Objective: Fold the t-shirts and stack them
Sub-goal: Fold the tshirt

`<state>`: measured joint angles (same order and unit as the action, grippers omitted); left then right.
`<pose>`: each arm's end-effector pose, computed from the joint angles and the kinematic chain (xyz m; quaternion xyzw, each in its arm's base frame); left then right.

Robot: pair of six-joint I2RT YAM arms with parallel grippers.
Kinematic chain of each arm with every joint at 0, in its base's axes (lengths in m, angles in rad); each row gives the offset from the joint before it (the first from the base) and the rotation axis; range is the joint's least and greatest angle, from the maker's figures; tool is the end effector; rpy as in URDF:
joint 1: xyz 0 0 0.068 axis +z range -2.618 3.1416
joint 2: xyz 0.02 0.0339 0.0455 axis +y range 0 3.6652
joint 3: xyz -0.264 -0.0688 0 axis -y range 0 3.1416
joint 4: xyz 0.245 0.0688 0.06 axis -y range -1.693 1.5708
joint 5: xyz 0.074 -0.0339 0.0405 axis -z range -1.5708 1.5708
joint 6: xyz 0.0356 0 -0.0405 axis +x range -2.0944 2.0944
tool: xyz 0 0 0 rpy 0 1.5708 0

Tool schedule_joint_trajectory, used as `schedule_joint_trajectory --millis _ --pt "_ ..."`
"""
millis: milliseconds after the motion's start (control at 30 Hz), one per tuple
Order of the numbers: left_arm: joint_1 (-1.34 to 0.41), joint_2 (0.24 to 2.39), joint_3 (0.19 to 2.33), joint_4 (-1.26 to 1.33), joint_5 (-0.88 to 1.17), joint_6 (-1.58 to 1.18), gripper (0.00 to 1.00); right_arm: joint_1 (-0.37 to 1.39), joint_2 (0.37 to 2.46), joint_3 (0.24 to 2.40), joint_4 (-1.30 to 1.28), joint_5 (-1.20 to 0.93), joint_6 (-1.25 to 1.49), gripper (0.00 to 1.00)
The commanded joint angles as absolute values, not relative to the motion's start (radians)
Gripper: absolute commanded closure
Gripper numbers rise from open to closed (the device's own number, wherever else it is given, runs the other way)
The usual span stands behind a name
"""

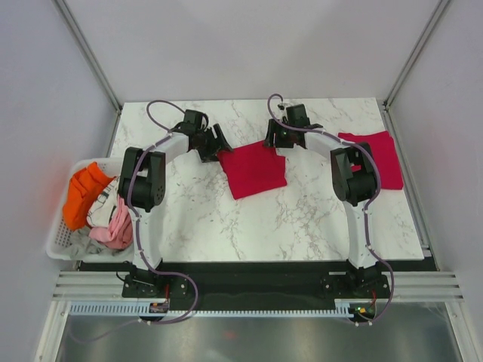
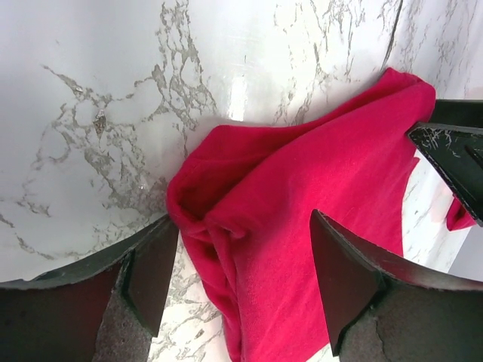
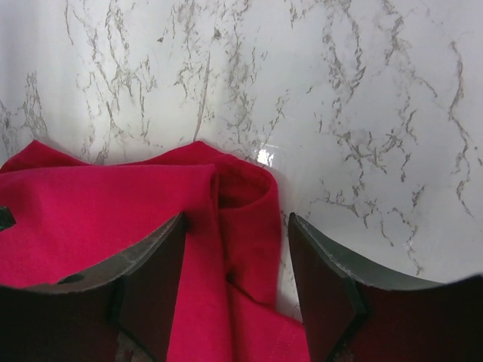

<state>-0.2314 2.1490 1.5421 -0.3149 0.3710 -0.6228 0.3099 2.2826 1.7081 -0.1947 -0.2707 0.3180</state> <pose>0.4492 -0.1191 0.1588 -0.1235 0.9252 -0.2889 0.2128 0.4814 0.1641 0.1553 -0.0490 0.9125 0.2376 0.3293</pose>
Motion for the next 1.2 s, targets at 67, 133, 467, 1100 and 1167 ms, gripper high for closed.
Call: schedule_joint_trajectory --millis 67,133,467,1100,1167 --pt "-0.233 2.167 1.588 -0.344 0.348 -0.557 0.22 0.313 2.266 1.68 -0.203 -0.281 0.313 0.4" --pt "-0.232 2.168 1.591 -0.348 0.347 -0.557 0.21 0.311 2.264 1.677 -0.193 -0.282 0.316 0.41" --pt "-0.233 2.118 1.531 -0.322 0.276 -0.568 0.14 0.31 2.122 1.549 -0.134 -0.075 0.313 0.18" --pt "-0.23 2.042 1.454 -0.259 0.242 -0.554 0.12 0.256 1.83 1.345 -0.561 0.796 0.348 0.32" --pt "-0.224 2.036 1.443 -0.261 0.242 -0.555 0.12 0.256 1.854 1.359 -0.593 0.836 0.356 0.37"
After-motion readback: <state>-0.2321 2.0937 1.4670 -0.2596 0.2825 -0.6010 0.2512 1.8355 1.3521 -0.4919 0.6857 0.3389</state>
